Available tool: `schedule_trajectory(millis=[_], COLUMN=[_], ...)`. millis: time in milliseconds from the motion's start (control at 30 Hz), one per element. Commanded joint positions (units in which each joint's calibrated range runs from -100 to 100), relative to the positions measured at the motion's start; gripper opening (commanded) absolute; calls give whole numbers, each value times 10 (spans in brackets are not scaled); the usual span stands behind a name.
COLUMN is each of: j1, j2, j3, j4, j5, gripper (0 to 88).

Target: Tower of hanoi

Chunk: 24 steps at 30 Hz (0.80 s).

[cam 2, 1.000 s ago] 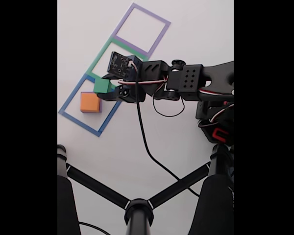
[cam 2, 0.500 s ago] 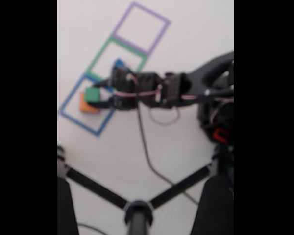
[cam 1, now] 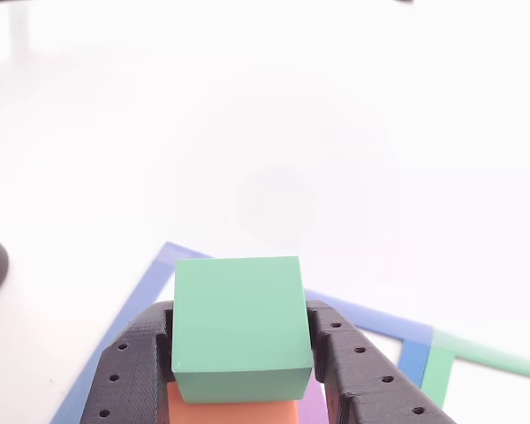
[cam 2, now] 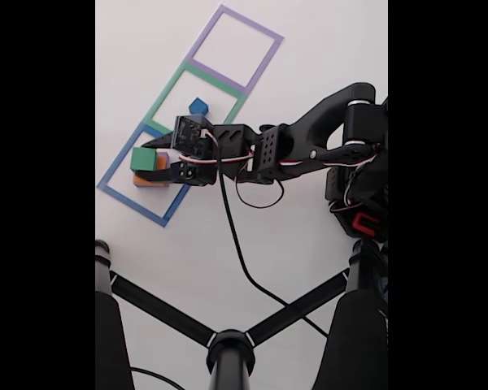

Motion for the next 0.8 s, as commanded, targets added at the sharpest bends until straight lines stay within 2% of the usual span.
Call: schedule_trajectory(millis=[0,767], j1=[-6,0], j2=[-5,-1], j3=[-20,18], j4=[-20,-43], j5=[0,0], gripper=[45,81])
